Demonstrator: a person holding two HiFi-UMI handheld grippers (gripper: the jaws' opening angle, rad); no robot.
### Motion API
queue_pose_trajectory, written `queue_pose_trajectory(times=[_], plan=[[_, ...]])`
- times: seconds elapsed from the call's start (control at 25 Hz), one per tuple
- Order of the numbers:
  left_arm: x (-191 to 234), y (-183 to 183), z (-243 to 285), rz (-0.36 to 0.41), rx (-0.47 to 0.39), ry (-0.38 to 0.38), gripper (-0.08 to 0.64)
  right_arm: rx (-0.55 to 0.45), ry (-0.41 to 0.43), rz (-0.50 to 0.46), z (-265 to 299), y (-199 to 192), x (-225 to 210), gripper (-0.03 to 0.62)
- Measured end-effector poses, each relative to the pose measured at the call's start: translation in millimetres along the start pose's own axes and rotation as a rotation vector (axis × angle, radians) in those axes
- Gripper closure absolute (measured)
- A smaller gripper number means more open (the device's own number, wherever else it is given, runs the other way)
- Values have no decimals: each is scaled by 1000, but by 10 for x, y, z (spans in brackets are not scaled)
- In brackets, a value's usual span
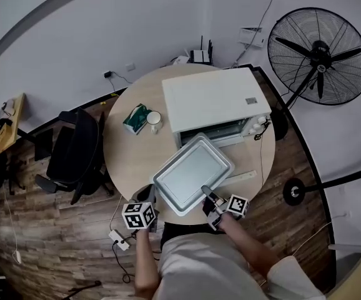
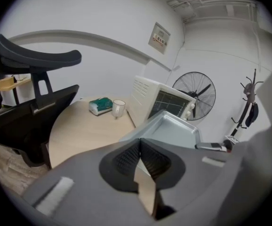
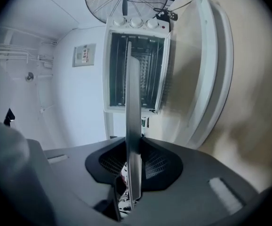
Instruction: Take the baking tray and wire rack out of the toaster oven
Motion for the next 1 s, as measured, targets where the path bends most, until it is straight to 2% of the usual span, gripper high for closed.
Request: queue_pose_trajectory(times=[0.2,0.32,0.52,0.72,1.0], plan=[[200,-75,-226,-41,-4,60,503,89,44,27,143,-282,20,518],[289,-201,-301,-47,23,64,503,115,4,10,135,-400,35,518],[493,-278,-333,-57,47,47,503,135,25,-20,149,-628,56,518],[575,-244,-512,-58,40,9,503,123,35,17,237,-981,186,517],[600,-671,-777,-59,62,-14,503,110,19,48,606,-1440,106,517]])
Point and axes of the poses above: the fingertips, and each gripper's own axes: z forward along the fingers, x to its left, y out of its top, the point moved 7 cm from there along -z, backward along the fingers, and after that the axes turned 2 degrees about z, right-handed, at the moved point
